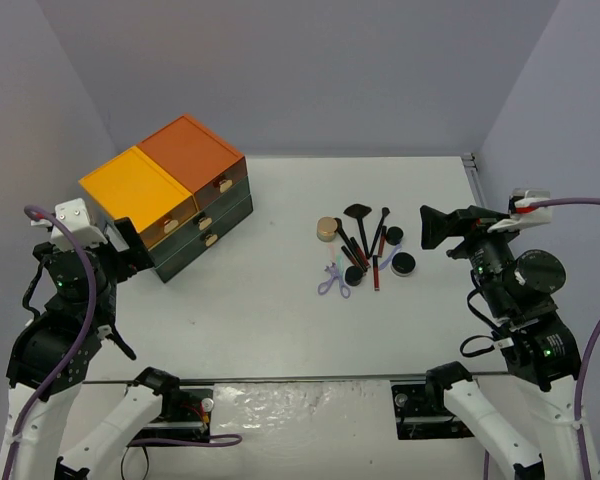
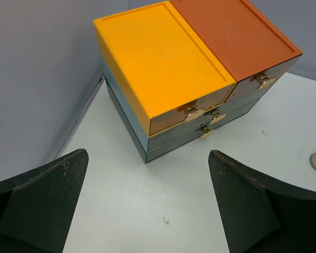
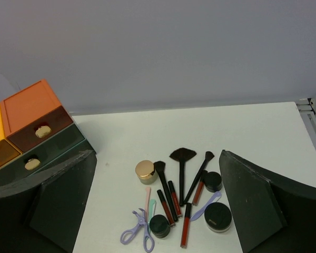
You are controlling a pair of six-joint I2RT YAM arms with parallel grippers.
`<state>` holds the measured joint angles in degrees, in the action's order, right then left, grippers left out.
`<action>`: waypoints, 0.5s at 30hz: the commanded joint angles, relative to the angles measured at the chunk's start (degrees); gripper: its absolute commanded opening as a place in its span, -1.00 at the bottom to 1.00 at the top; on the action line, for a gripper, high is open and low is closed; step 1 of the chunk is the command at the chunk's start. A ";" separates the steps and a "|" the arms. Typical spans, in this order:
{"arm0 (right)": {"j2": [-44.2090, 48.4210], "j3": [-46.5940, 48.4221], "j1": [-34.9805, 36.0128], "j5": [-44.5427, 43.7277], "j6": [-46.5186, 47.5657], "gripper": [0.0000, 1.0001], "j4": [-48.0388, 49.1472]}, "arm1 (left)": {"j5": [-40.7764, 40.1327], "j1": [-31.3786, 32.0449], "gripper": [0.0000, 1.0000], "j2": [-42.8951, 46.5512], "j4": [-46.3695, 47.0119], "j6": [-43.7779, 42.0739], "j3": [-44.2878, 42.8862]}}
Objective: Organize the makeup
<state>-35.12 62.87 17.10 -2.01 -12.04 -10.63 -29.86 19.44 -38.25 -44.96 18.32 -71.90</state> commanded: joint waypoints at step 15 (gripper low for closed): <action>-3.73 -0.78 0.49 0.16 -2.11 1.00 3.32 | 4.85 0.15 0.94 -10.83 3.80 8.54 -3.44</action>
<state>-37.23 62.54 17.30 -2.13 -12.78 -10.97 -26.16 19.44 -45.48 -44.37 22.91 -72.60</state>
